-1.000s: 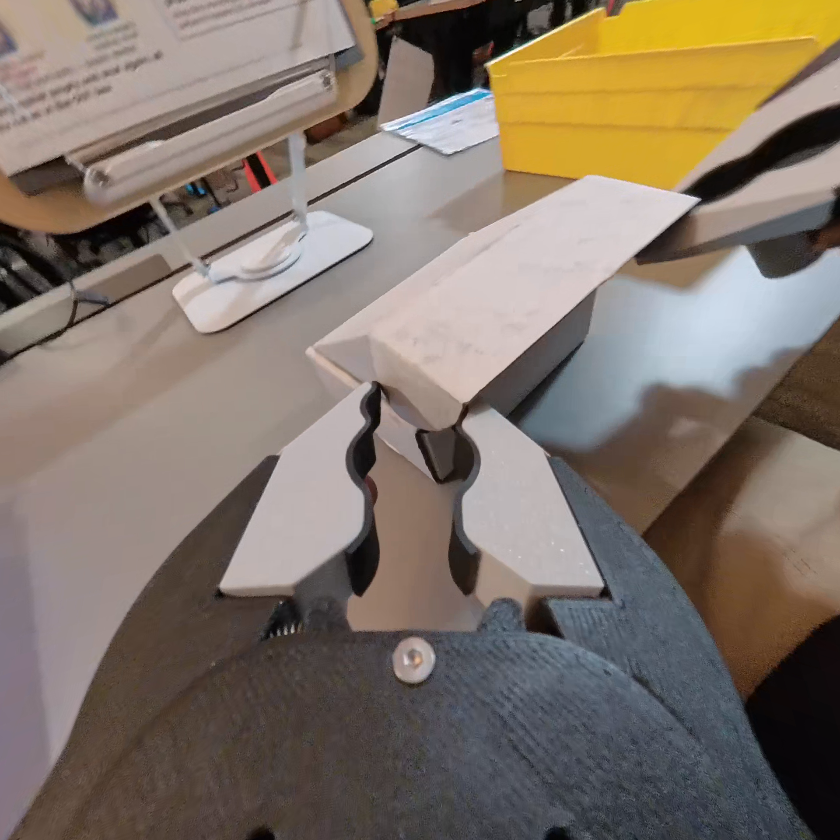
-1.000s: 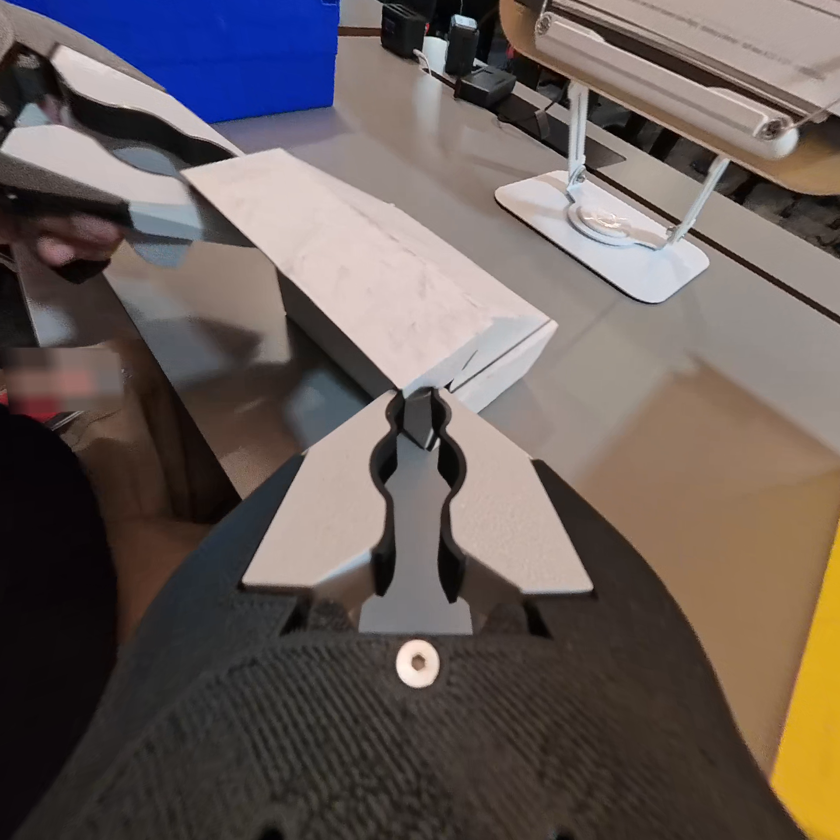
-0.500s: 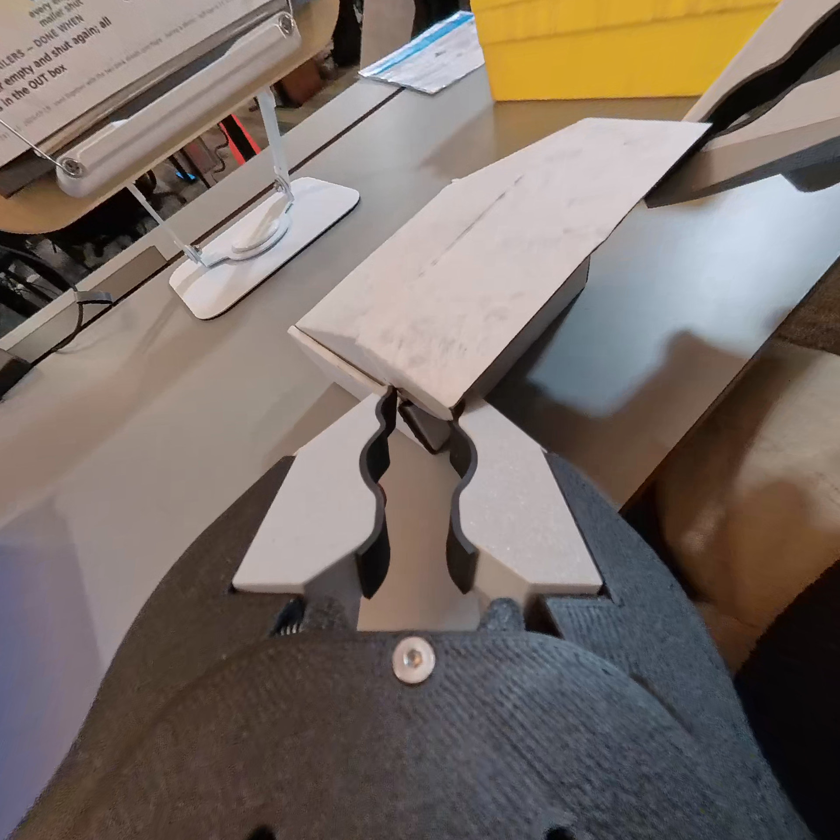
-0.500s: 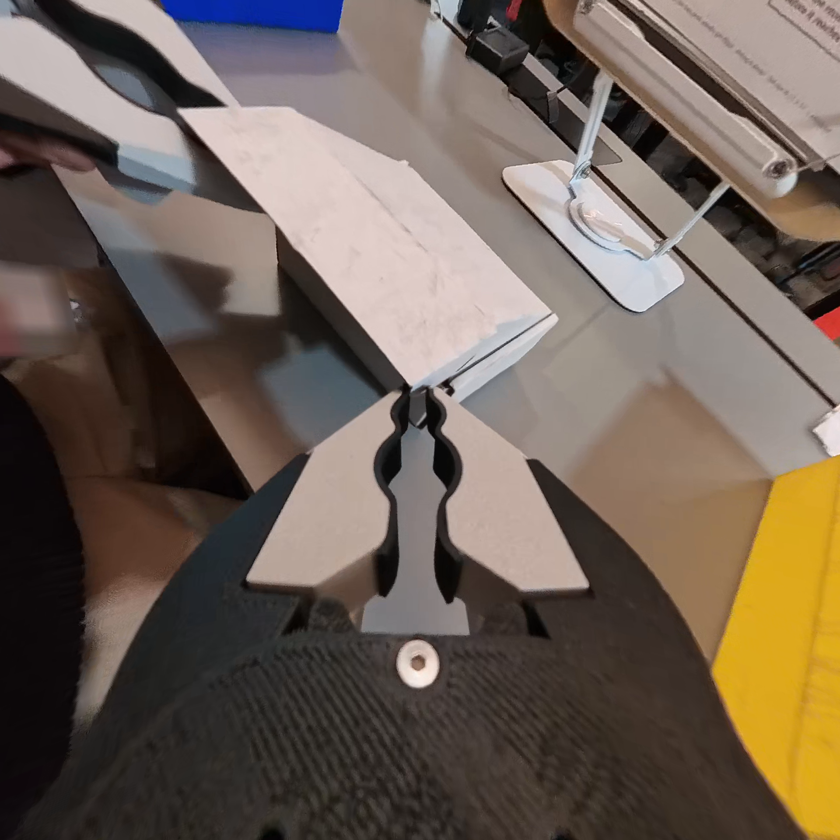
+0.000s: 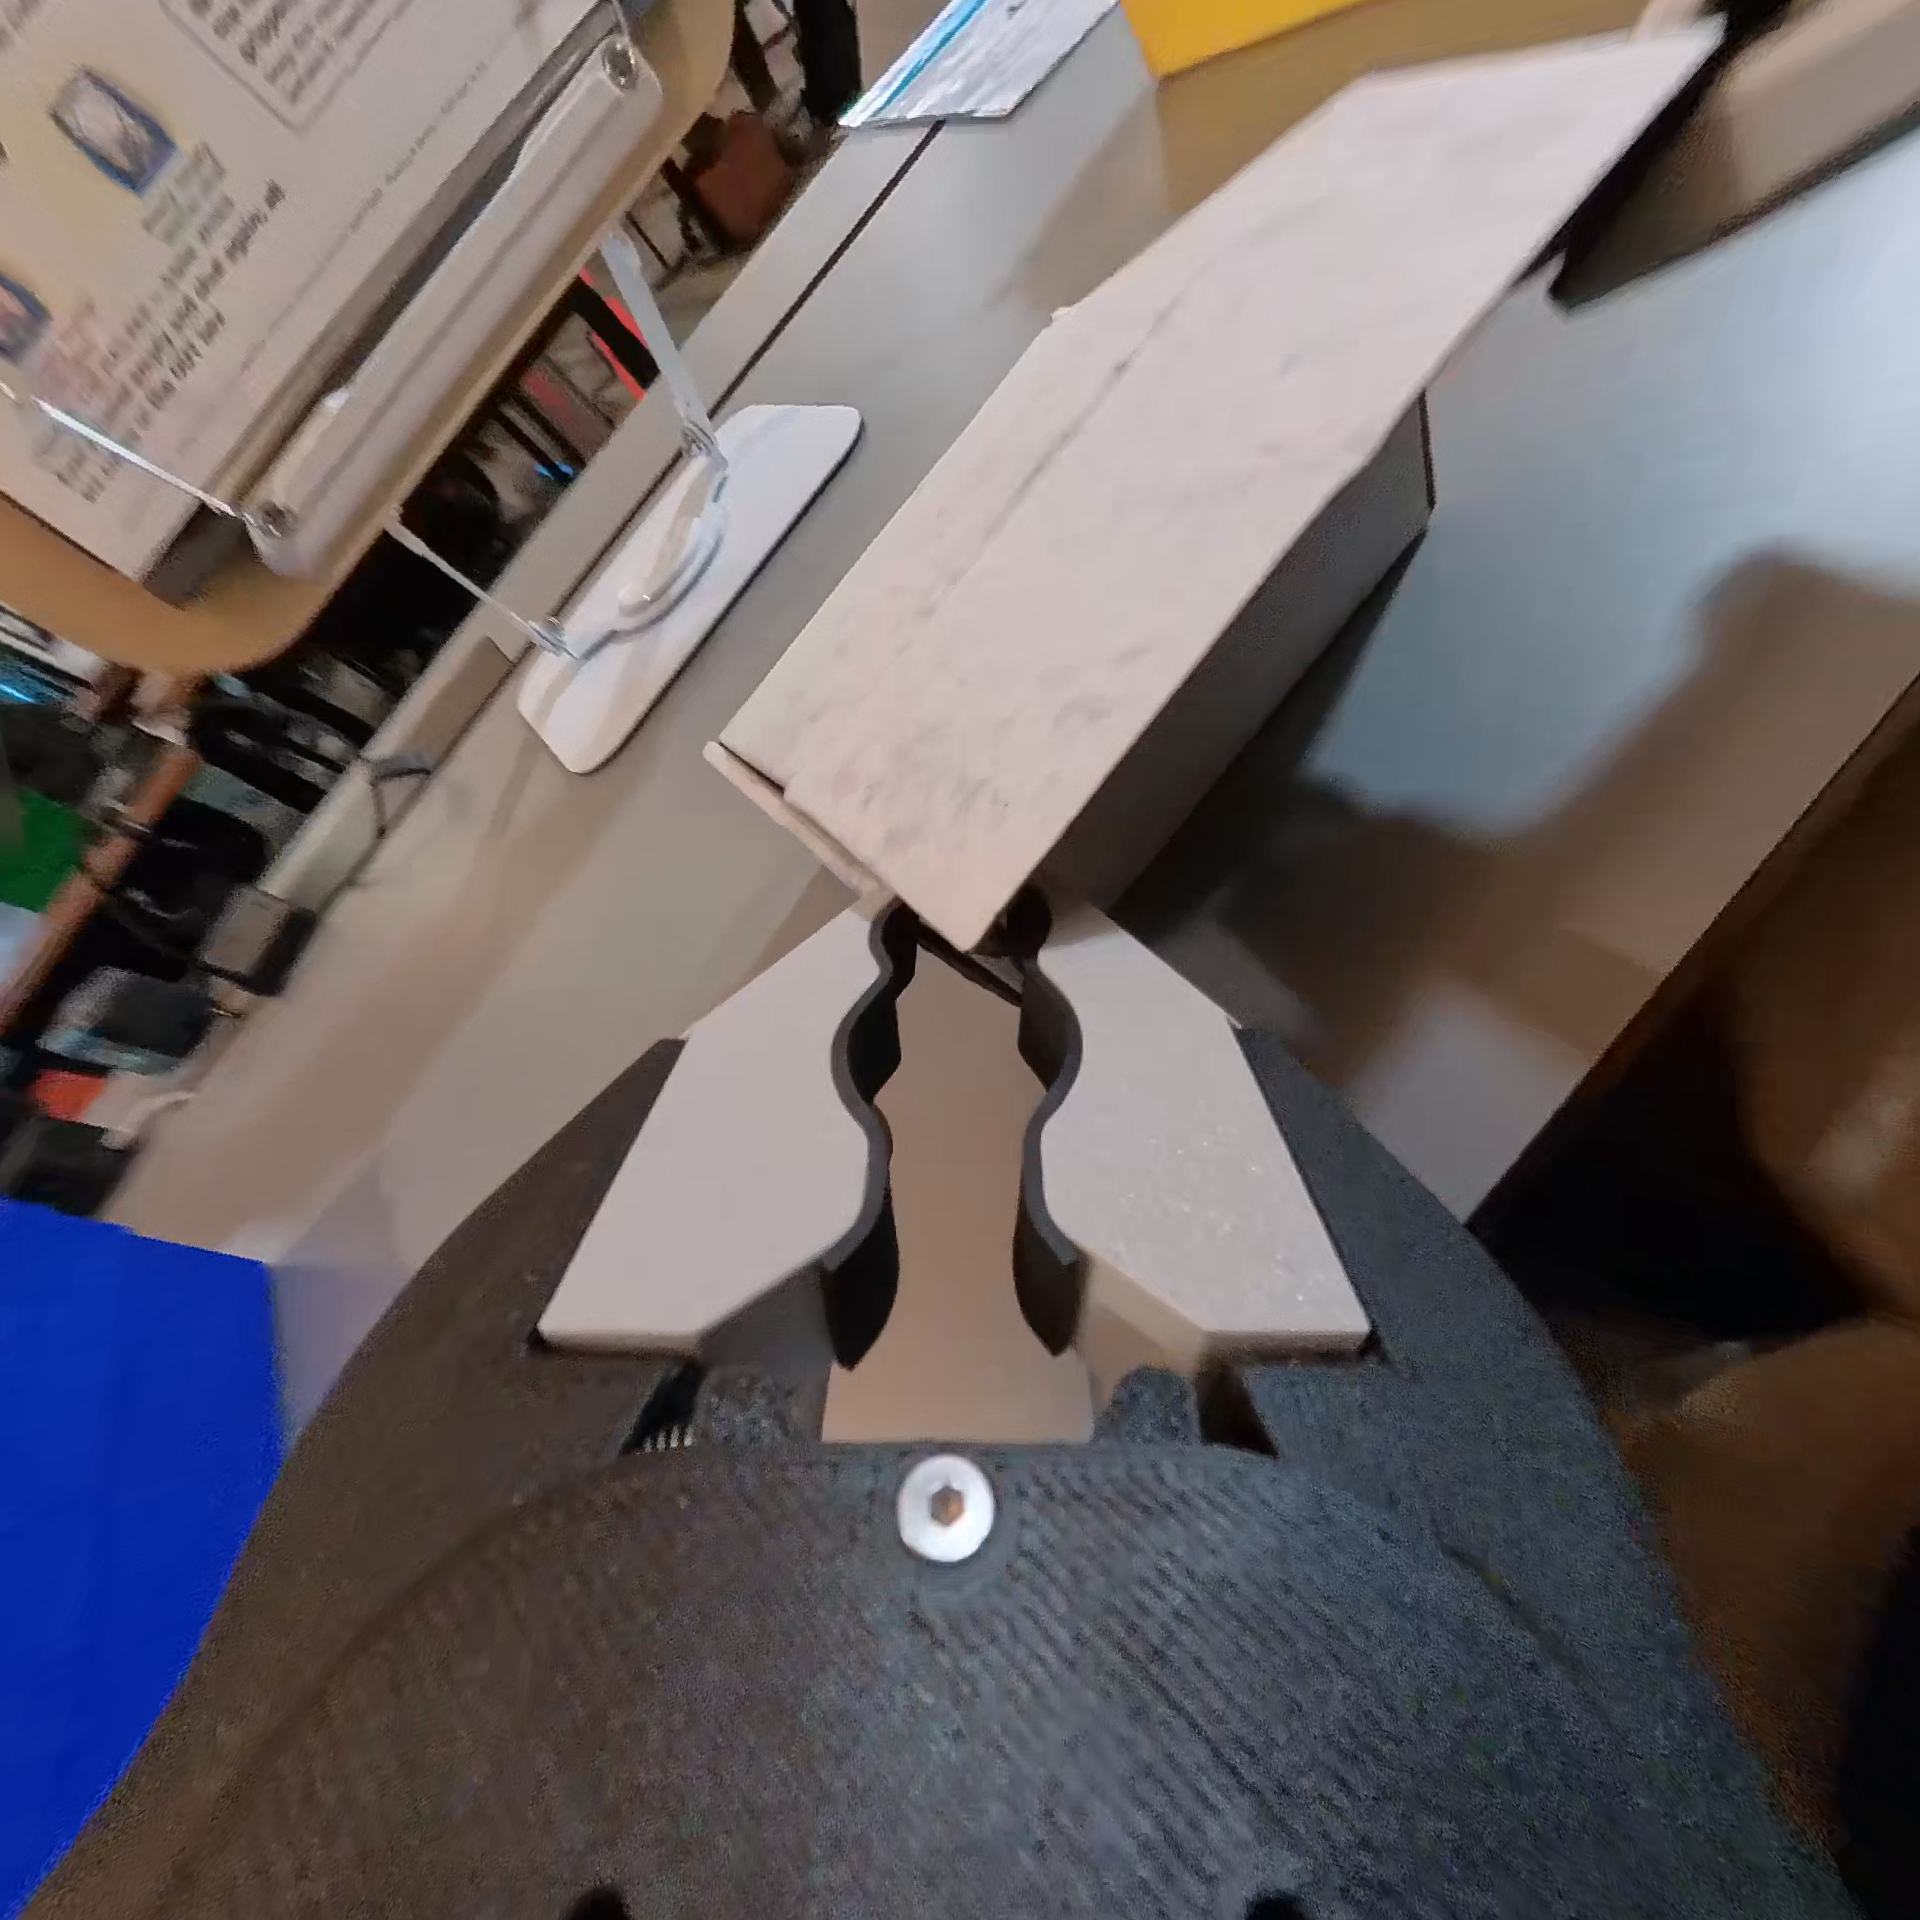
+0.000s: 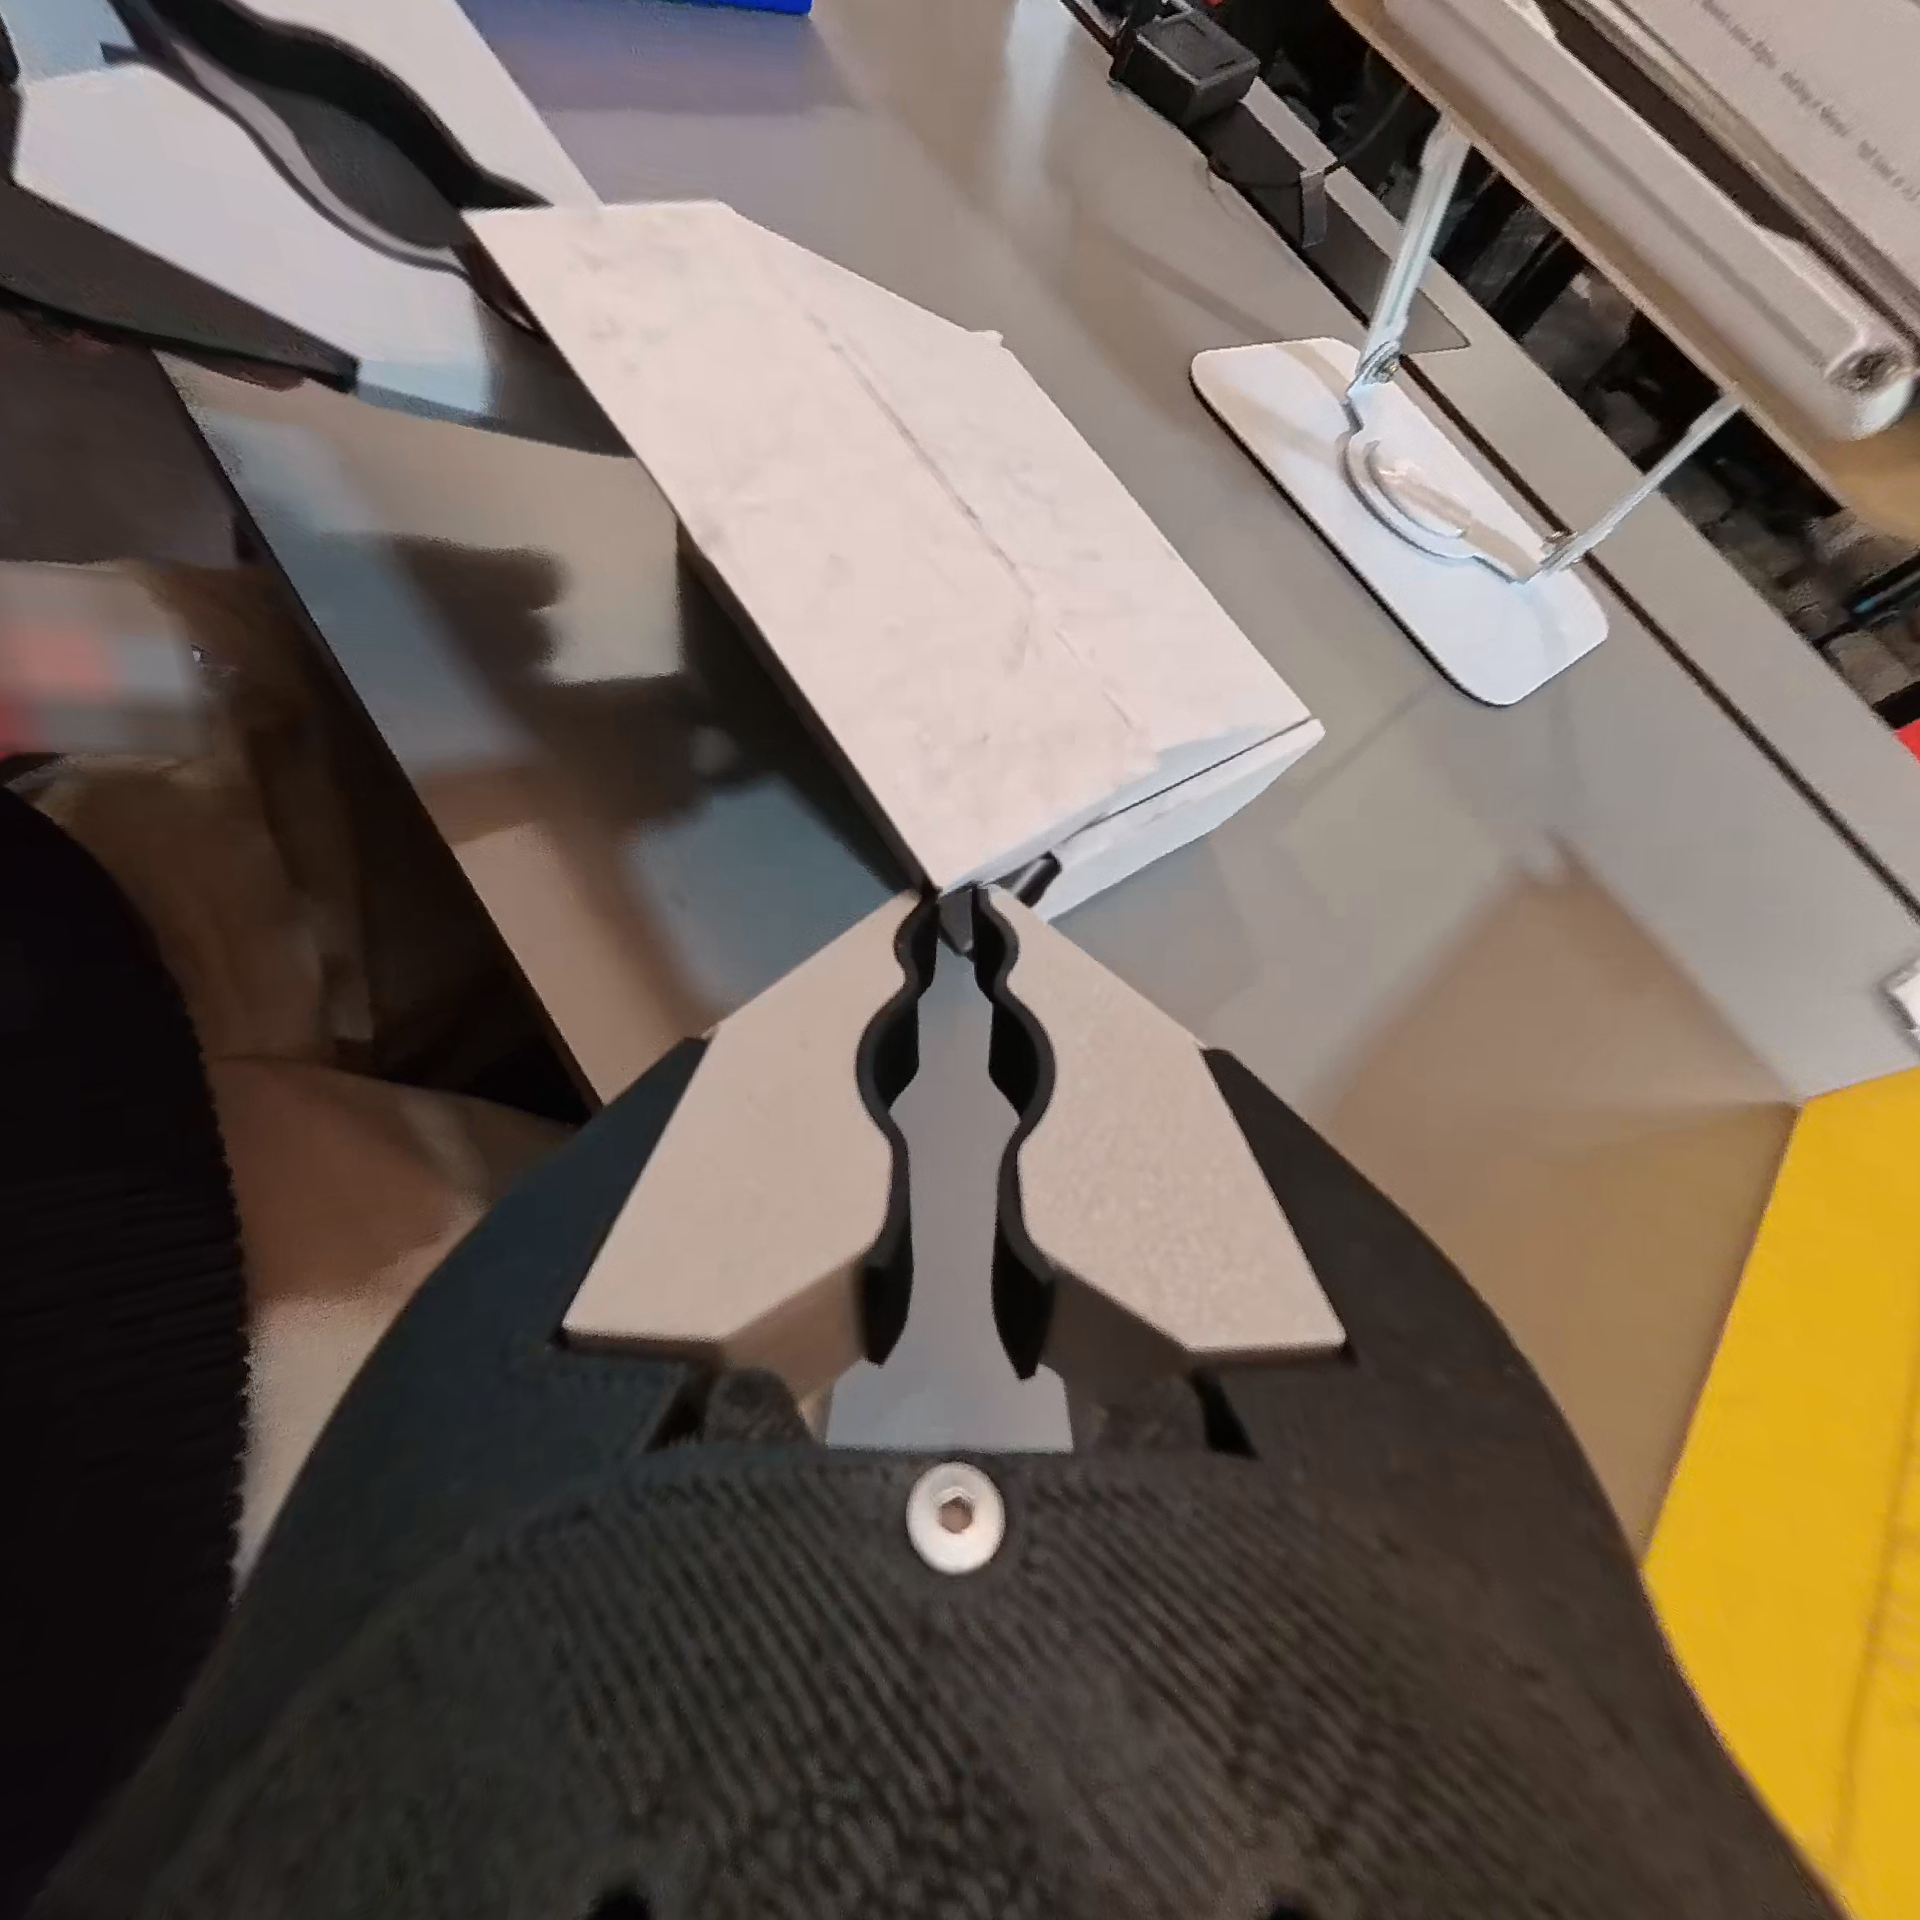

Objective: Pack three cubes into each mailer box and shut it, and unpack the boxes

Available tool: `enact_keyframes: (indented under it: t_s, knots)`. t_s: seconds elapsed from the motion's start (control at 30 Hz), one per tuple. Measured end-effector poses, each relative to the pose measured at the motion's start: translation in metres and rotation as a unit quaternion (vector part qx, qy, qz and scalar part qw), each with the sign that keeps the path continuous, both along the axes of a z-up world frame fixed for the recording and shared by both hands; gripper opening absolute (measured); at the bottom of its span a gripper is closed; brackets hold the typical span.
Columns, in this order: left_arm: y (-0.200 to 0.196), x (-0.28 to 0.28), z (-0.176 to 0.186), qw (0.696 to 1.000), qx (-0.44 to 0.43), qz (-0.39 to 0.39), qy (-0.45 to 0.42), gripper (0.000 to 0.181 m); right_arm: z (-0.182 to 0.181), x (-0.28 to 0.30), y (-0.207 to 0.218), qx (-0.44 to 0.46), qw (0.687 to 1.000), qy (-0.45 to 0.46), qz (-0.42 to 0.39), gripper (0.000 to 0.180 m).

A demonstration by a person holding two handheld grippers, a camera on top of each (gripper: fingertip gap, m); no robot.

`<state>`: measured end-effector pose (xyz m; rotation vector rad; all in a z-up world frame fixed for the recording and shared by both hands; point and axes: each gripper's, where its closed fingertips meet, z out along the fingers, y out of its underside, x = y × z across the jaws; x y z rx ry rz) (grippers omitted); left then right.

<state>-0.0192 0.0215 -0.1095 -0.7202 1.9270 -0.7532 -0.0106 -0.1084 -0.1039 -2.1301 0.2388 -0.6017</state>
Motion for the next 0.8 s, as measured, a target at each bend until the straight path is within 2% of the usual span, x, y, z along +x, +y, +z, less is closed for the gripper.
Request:
enact_keyframes:
  t_s: [0.1, 0.17, 0.57, 0.67, 0.8]
  knots:
    - [0.003, 0.002, -0.003, 0.997, 0.064, 0.005, -0.031, 0.016, 0.003, 0.001, 0.0, -0.025, 0.999, -0.039, -0.006, 0.004]
    - [0.006, 0.004, -0.002, 0.997, 0.068, 0.018, -0.041, 0.018, 0.005, 0.002, 0.0, -0.038, 0.998, -0.058, -0.01, 0.004]
    - [0.013, -0.004, 0.01, 0.995, -0.068, 0.06, -0.038, 0.036, 0.004, -0.001, 0.001, 0.007, 0.999, -0.032, -0.002, 0.01]
    - [0.009, -0.005, 0.013, 0.995, -0.072, 0.053, -0.053, 0.032, 0.007, 0.001, 0.001, 0.02, 0.999, -0.037, -0.007, 0.019]
    - [0.008, -0.005, 0.019, 0.993, -0.075, 0.049, -0.071, 0.017, 0.011, 0.003, 0.005, 0.027, 0.998, -0.06, -0.012, 0.019]
